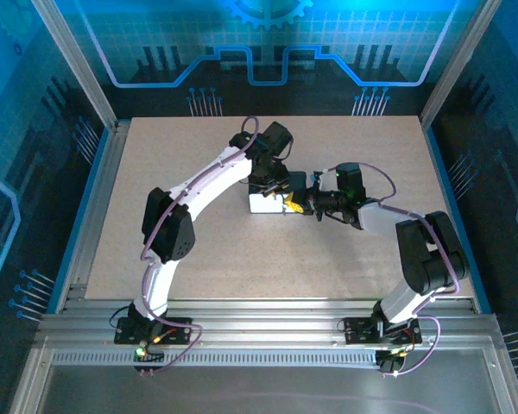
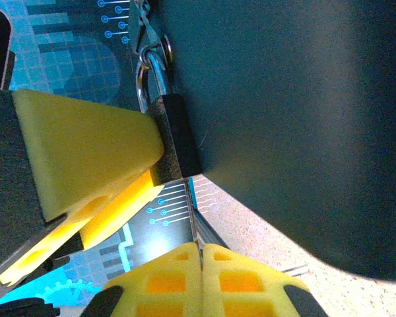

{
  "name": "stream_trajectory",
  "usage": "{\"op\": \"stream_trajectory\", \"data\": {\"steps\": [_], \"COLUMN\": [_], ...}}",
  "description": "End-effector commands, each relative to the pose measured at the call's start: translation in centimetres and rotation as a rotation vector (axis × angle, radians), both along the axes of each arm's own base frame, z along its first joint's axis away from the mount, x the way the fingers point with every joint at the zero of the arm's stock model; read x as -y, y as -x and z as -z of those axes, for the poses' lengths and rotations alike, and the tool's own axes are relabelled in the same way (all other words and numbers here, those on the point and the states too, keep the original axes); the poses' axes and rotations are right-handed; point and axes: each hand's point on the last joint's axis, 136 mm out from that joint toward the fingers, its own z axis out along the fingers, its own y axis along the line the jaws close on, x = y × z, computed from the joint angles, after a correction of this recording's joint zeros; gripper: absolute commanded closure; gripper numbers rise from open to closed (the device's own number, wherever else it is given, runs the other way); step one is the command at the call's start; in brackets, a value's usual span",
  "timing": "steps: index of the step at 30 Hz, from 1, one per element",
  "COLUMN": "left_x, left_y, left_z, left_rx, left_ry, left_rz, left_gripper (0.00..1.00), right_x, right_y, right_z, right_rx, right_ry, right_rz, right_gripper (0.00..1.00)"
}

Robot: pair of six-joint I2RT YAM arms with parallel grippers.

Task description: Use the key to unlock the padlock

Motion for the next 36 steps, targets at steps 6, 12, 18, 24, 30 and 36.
{"op": "stream_trajectory", "data": {"steps": [6,12,18,24,30,36], "left_x": [-0.9,-1.2,-1.4,-1.8,-1.7,-1.3], "left_y": [0.7,0.6,0.8,1.0,1.0,1.0], "left_z": [0.6,0.3,0.6,1.3,1.4,1.5], "left_rx": [-0.036,-0.028,-0.029,-0.036,-0.035,-0.036], "left_ry": [-0.008,-0.005,0.003,0.029,0.044,0.068], "left_rz": [-0.014,-0.020,-0.026,-0.048,-0.046,-0.040], "left_gripper": [0.66,0.65,0.65,0.65,0.65,0.65], "right_x": [0.0,0.3,0.5,0.9,1.0,0.9], "right_y": [-1.0,-1.0,-1.1,-0.9,-0.9,-0.8], "right_z": [-1.0,-1.3,-1.3,-1.0,-1.2,-1.2], "right_rx": [0.046,0.054,0.054,0.047,0.054,0.063], "right_ry": [-0.006,0.007,0.004,0.006,0.008,0.059], "right_rz": [0.022,0.029,0.034,0.039,0.043,0.031], "right_gripper": [1.00,1.00,1.00,1.00,1.00,1.00]}}
